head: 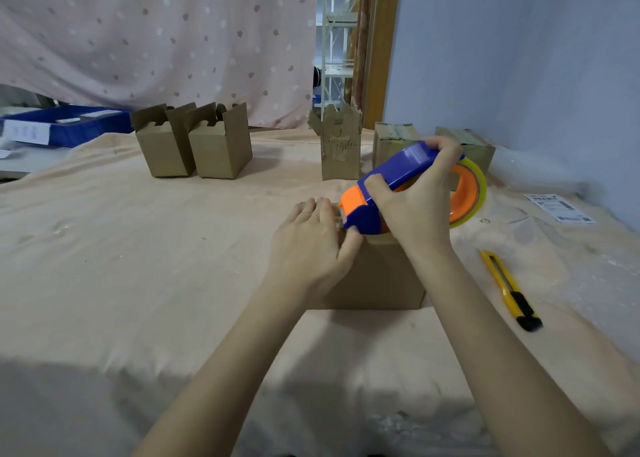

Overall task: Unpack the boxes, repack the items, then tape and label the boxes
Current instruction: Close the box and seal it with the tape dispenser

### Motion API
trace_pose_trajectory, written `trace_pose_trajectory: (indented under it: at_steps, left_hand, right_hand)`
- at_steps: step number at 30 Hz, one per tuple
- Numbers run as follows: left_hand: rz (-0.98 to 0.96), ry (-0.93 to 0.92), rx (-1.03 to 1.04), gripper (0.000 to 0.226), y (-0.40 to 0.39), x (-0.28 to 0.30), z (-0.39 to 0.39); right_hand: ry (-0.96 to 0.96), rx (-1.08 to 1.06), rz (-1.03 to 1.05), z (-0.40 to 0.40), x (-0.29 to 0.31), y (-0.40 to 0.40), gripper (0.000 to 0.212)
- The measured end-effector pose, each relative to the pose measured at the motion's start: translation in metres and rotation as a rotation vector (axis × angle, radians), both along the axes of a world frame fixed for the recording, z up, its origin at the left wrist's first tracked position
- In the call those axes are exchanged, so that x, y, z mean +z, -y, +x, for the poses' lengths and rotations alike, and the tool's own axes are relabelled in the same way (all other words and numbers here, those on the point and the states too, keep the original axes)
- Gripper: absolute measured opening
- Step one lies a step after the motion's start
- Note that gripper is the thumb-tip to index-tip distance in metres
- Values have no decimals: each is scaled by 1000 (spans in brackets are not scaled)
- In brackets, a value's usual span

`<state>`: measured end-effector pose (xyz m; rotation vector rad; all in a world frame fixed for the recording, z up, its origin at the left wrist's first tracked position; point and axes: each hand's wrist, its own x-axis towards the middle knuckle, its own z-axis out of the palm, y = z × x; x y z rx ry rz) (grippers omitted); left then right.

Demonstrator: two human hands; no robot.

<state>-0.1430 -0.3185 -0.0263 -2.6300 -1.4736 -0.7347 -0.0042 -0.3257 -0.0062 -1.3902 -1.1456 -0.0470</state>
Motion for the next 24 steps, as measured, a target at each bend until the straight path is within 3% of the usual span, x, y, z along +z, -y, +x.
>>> trace_pose_trajectory:
  at_steps: [5, 14, 19, 24]
  left_hand:
    - [10, -216, 21, 108, -8, -4, 0]
    - [-8, -240, 13, 103, -6, -2, -2]
    - [25, -205, 39, 112, -7, -5, -5]
    - [38, -205, 15, 114, -6, -5, -3]
  right_hand:
    - [-66, 24, -7, 1, -2, 0, 88]
    - [-70, 26, 27, 7, 2, 0, 80]
    - [-146, -39, 156, 34, 8, 8, 65]
    - [-40, -93, 132, 54, 11, 17, 67]
